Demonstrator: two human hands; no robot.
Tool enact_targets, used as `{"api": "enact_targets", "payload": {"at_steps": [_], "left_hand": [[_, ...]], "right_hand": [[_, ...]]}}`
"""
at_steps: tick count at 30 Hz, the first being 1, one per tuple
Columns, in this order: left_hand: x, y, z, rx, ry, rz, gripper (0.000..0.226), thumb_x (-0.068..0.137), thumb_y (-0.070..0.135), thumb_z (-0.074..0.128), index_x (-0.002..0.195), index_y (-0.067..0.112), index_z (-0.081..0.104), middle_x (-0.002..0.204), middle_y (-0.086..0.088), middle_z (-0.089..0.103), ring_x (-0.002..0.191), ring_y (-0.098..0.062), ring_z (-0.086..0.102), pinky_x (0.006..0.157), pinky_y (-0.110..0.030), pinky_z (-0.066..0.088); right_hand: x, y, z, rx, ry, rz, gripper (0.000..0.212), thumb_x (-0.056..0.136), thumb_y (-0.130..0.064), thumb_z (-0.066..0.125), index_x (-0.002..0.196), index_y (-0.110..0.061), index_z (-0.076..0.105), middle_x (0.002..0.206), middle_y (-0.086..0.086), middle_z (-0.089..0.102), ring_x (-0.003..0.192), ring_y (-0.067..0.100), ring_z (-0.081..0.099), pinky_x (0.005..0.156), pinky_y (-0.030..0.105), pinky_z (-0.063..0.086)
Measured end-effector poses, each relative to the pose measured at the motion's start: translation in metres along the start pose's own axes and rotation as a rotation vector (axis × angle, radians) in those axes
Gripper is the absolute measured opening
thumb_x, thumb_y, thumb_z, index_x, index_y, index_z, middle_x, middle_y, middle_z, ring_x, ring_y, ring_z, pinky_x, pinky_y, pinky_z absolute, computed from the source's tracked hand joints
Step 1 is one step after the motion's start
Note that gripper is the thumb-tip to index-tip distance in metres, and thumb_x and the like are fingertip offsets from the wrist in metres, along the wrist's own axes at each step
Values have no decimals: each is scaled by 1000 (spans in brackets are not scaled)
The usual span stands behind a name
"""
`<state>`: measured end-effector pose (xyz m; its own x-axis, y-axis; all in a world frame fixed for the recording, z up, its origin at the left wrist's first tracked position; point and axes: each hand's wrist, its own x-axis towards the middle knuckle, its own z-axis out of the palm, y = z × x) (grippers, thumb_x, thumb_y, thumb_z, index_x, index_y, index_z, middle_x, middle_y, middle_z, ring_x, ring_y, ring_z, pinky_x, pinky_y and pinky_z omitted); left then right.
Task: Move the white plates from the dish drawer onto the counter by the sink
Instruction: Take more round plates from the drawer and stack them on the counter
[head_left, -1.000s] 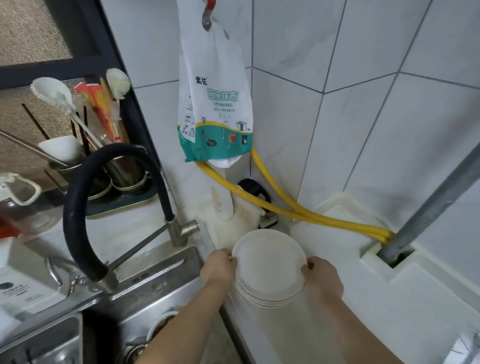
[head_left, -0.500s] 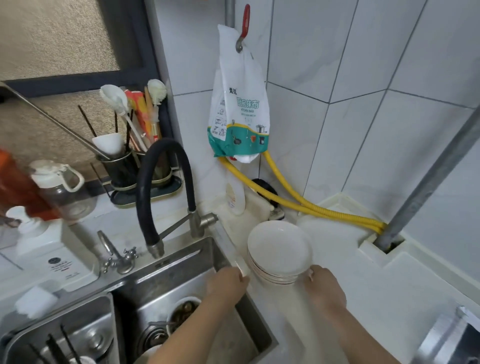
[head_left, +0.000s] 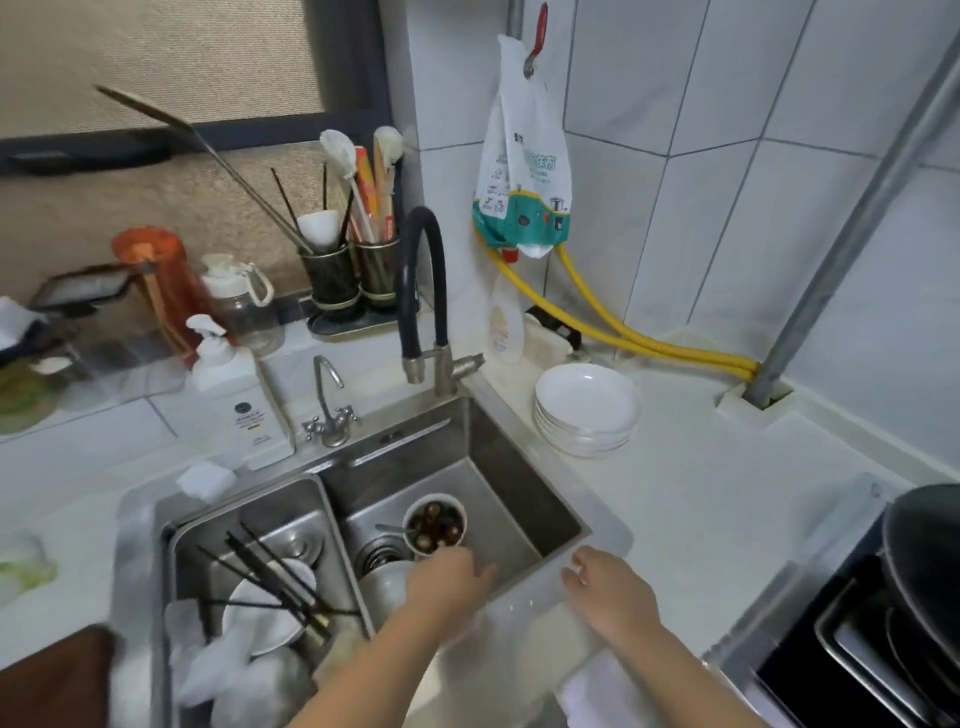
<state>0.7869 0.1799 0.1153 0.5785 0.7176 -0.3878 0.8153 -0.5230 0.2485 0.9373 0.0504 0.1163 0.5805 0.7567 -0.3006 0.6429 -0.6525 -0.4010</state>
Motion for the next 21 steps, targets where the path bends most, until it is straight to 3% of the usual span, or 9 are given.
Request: {"api": "enact_targets", "payload": {"at_steps": [5, 7, 10, 13, 15, 18, 21], "left_hand": [[-48, -17, 19, -43, 26, -45, 48, 92, 50, 37, 96, 13, 66, 106, -8, 68, 102, -28, 63, 83, -34, 49], [-69, -20, 27, -68, 34, -82, 45, 92, 49, 39, 98, 13, 66, 106, -8, 68, 101, -28, 62, 81, -33, 48], [-97, -24, 40, -98, 81, -168, 45, 91, 51, 41, 95, 14, 67, 105, -7, 69, 102, -27, 62, 80, -33, 47], [-128, -25, 54, -134, 106, -262, 48, 91, 53, 40, 97, 14, 67, 109, -5, 68, 107, -25, 61, 84, -32, 46], [-151, -23, 66, -186, 112, -326, 47, 90, 54, 40, 98, 16, 67, 111, -2, 67, 109, -23, 60, 87, -32, 46], [-188, -21, 88, -249, 107, -409, 44, 90, 53, 42, 97, 18, 67, 111, -1, 68, 108, -23, 61, 87, -31, 47], [-229, -20, 112, -289, 76, -501, 40, 91, 48, 43, 90, 16, 66, 101, -6, 68, 100, -25, 63, 80, -31, 46]], "right_hand": [[-40, -8, 18, -55, -23, -86, 25, 94, -36, 38, 93, -16, 52, 97, 1, 63, 98, 20, 62, 69, 26, 39], [-52, -9, 22, -66, -52, -122, 20, 93, -36, 38, 88, -19, 47, 94, 0, 61, 100, 20, 62, 70, 25, 37], [-68, -12, 29, -111, -81, -203, 26, 94, -36, 38, 99, -17, 56, 110, 2, 65, 105, 21, 61, 72, 24, 36], [-84, -10, 34, -166, -144, -281, 29, 93, -36, 38, 99, -16, 57, 108, 3, 66, 102, 21, 61, 76, 28, 44], [-98, -7, 39, -205, -177, -345, 26, 94, -36, 37, 92, -16, 54, 107, 5, 67, 102, 22, 62, 82, 31, 47], [-120, -2, 50, -224, -234, -424, 26, 95, -33, 38, 72, -20, 41, 104, 8, 67, 101, 25, 62, 78, 28, 44], [-141, 6, 67, -266, -297, -458, 31, 93, -31, 39, 63, -23, 36, 102, 6, 67, 101, 25, 62, 79, 27, 46]]}}
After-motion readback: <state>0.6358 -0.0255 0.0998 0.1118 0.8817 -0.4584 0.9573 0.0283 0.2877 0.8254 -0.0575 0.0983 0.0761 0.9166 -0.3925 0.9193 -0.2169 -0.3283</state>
